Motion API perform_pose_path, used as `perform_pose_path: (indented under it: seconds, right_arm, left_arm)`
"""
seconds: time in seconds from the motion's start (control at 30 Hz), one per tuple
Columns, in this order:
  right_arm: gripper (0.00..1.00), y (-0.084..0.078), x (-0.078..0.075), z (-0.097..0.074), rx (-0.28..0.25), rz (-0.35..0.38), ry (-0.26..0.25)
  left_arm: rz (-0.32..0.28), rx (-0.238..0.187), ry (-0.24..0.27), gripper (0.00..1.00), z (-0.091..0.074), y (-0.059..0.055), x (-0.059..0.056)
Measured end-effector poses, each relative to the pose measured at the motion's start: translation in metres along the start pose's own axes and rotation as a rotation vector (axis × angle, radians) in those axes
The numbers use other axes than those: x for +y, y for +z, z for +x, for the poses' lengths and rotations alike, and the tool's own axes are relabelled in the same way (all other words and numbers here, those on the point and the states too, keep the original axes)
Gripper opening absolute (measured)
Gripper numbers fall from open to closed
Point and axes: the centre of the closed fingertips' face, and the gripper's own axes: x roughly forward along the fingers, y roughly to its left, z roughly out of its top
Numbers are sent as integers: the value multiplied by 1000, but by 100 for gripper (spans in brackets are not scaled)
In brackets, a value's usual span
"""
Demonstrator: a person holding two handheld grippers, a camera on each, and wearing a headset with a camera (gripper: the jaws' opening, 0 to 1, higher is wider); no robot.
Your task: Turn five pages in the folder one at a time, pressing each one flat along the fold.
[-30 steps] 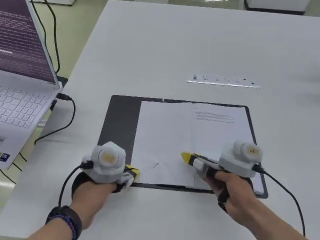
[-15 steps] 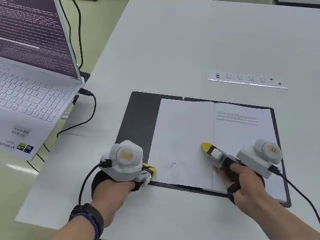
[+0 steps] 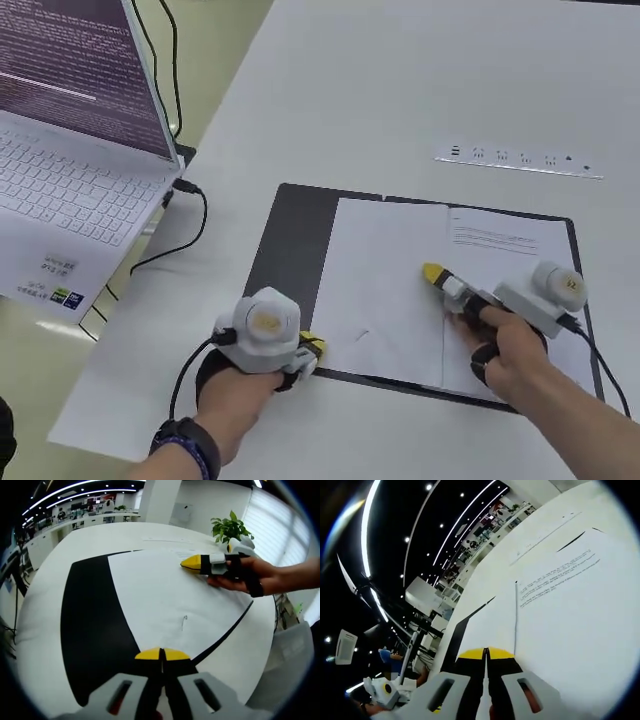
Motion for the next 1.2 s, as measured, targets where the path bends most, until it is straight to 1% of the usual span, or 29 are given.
perform_pose_path:
  seconds: [0.03,0.1,0.13,0.2,0.27,0.3,0.43,0.47,0.53,0.7,0.9,0.97,1.03,1.2]
  right_arm:
    - [0,6,-1,2,-23,-3,-12]
    - [0,13,-5,4,-58,24,-38]
    - [0,15,-8,4,-66,39,-45]
    - [0,19,-9,5,-76,69,-36]
    - [0,25,-13,7,-88,65,-46]
    - [0,28,-14,8,-100,71,-42]
    - [0,34,-13,11,-126,88,-45]
    - [0,38,-19,15,-134,96,-44]
    - [0,42,-19,17,-148,108,-43]
    - [0,48,-16,21,-165,103,-39]
    - [0,59,-18,28,-190,110,-45]
    - [0,61,-18,30,-192,108,-46]
    - [0,63,-18,32,-191,101,-47]
    - [0,72,-21,40,-191,88,-60]
  left_arm:
    - [8,-1,0,0,0,0,0]
    - [15,0,2,0,0,0,0]
    - [15,0,2,0,0,0,0]
    - [13,2,2,0,0,0,0]
    - [9,3,2,0,0,0,0]
    - [4,3,3,0,0,0,0]
    - [-1,0,18,0,1,0,0]
    - [-3,-2,21,0,1,0,1]
    - [-9,-4,21,0,1,0,1]
    - [-8,1,14,0,1,1,1]
    - [-3,-2,17,0,1,1,1]
    - [-1,-4,21,0,2,1,1]
    - [18,1,20,0,2,0,1]
    - [11,2,9,0,2,1,1]
